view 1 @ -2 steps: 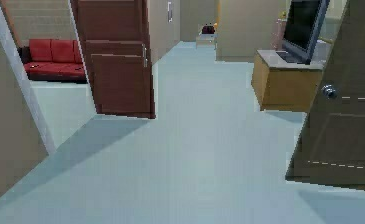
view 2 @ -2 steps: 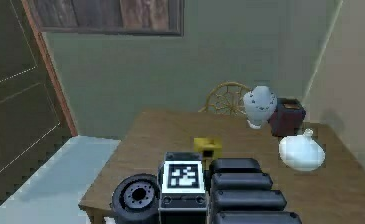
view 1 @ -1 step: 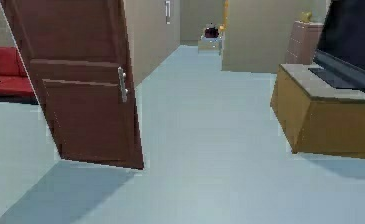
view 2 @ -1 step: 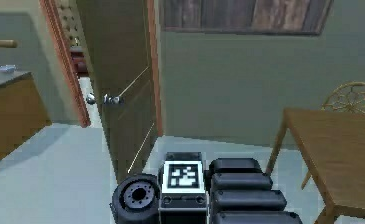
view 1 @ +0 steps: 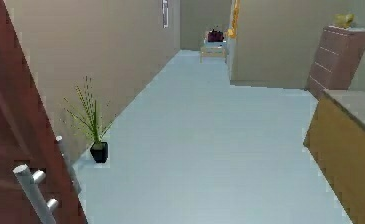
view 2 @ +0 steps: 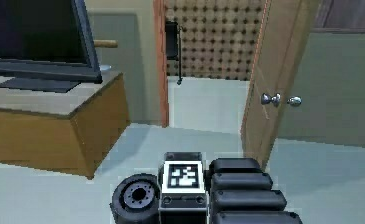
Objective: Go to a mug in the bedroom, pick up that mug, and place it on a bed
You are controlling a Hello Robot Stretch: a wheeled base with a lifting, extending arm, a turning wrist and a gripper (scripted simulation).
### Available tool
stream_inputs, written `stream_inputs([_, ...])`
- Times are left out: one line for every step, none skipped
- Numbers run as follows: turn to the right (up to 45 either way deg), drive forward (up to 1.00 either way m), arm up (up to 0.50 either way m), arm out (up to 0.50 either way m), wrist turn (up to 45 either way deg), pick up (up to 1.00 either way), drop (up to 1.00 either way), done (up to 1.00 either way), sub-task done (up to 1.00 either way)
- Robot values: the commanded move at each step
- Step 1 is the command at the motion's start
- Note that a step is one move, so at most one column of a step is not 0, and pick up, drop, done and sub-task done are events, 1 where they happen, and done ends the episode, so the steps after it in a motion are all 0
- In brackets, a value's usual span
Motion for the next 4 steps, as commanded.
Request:
stream_inputs([3.0,0.0,0.0,0.0,0.0,0.0,0.0,0.0,0.0])
stream_inputs([0.0,0.7,0.0,0.0,0.0,0.0,0.0,0.0,0.0])
stream_inputs([0.0,1.0,0.0,0.0,0.0,0.0,0.0,0.0,0.0])
stream_inputs([-3.0,0.0,0.0,0.0,0.0,0.0,0.0,0.0,0.0])
